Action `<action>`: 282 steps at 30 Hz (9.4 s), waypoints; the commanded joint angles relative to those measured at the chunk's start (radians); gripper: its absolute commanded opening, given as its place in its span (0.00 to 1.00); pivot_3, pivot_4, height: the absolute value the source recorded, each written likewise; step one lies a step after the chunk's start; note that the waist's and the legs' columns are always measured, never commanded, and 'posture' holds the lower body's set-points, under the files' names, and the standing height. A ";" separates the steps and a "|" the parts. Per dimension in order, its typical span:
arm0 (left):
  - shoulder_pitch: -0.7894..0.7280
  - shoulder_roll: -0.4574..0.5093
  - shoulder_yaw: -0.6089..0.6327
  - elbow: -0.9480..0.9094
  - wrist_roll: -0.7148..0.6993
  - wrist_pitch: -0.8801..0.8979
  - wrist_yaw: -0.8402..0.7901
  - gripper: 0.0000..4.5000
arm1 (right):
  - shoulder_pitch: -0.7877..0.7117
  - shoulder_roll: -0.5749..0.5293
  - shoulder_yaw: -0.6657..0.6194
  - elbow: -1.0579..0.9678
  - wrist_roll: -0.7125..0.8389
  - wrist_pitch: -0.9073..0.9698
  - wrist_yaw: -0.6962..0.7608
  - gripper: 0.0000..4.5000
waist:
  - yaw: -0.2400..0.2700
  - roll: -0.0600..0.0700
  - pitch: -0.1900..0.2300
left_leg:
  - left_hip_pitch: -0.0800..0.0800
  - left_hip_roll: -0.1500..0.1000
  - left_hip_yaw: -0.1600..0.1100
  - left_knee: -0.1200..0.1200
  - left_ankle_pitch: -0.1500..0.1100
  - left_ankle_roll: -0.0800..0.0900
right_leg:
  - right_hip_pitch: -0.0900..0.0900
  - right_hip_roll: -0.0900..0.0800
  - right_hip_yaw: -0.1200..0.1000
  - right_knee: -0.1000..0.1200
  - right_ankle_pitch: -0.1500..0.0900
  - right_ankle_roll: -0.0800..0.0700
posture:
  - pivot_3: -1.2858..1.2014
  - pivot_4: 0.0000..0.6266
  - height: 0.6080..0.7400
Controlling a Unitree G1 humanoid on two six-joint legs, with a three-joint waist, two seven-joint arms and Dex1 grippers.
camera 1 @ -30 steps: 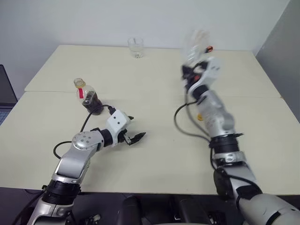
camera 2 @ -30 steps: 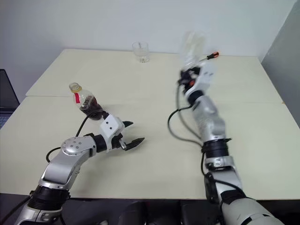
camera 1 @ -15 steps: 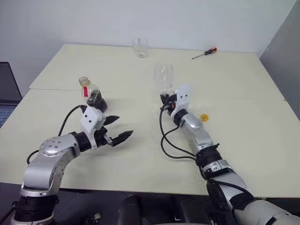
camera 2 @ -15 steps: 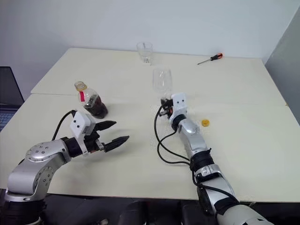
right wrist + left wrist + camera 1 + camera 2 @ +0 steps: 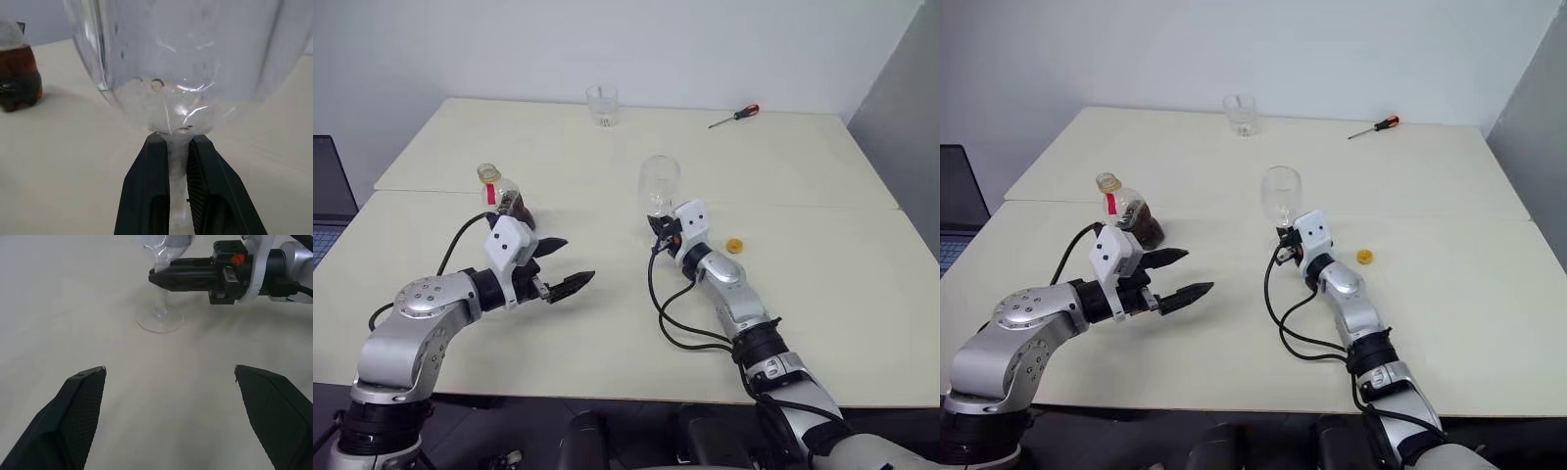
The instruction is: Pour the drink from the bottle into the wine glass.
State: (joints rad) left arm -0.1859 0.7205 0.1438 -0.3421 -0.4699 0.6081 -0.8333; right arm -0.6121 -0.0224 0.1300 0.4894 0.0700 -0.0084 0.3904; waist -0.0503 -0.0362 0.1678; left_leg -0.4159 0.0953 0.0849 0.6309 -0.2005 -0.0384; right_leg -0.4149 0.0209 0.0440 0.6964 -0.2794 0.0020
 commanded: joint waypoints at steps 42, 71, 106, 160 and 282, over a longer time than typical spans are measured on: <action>0.142 -0.353 0.211 0.279 0.209 -0.534 0.490 1.00 | 0.026 -0.660 -0.268 -0.888 0.437 0.831 0.445 1.00 | 0.006 -0.005 0.001 | -0.002 0.000 0.000 -0.002 0.000 0.000 | -0.004 -0.001 0.001 0.000 -0.002 -0.003 | 0.52 0.24 1.00; -0.116 -0.215 0.145 0.547 0.239 -0.509 0.411 1.00 | -0.405 -0.562 -0.080 -0.728 0.578 1.053 0.394 1.00 | 0.018 -0.006 0.001 | -0.010 0.001 0.001 -0.002 0.000 0.000 | -0.007 0.001 -0.003 -0.003 -0.002 -0.005 | 0.52 0.24 1.00; -0.553 -0.228 0.065 1.224 0.332 -0.839 0.356 0.59 | -0.354 -0.531 -0.117 -0.828 0.608 1.130 0.258 1.00 | 0.020 -0.006 0.001 | -0.015 0.000 0.000 -0.002 0.000 0.000 | -0.010 0.001 -0.007 -0.003 0.000 -0.008 | 0.52 0.24 1.00; -1.145 -0.185 -0.480 1.523 1.015 -1.445 0.589 0.18 | 0.368 -0.563 -0.231 -1.309 0.525 0.812 -0.006 1.00 | 0.021 -0.007 0.002 | -0.016 -0.002 0.000 0.001 0.000 0.000 | -0.010 0.005 -0.005 -0.003 -0.004 0.000 | 0.52 0.24 1.00; -1.194 -0.229 -0.429 1.595 0.909 -1.297 0.532 0.18 | 0.422 -0.492 -0.259 -1.280 0.452 0.638 -0.021 1.00 | 0.018 -0.007 0.001 | -0.013 -0.015 -0.001 0.016 0.000 0.000 | -0.007 -0.006 -0.005 0.016 -0.004 0.005 | 0.52 0.24 1.00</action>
State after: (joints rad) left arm -1.3715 0.4984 -0.3628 1.2681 0.5402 -0.7165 -0.2567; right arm -0.1655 -0.5175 -0.1000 -0.7782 0.4976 0.6309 0.3713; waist -0.0319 -0.0431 0.1693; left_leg -0.4286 0.0807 0.0834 0.6465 -0.2004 -0.0385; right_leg -0.4221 0.0147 0.0380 0.7124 -0.2831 0.0065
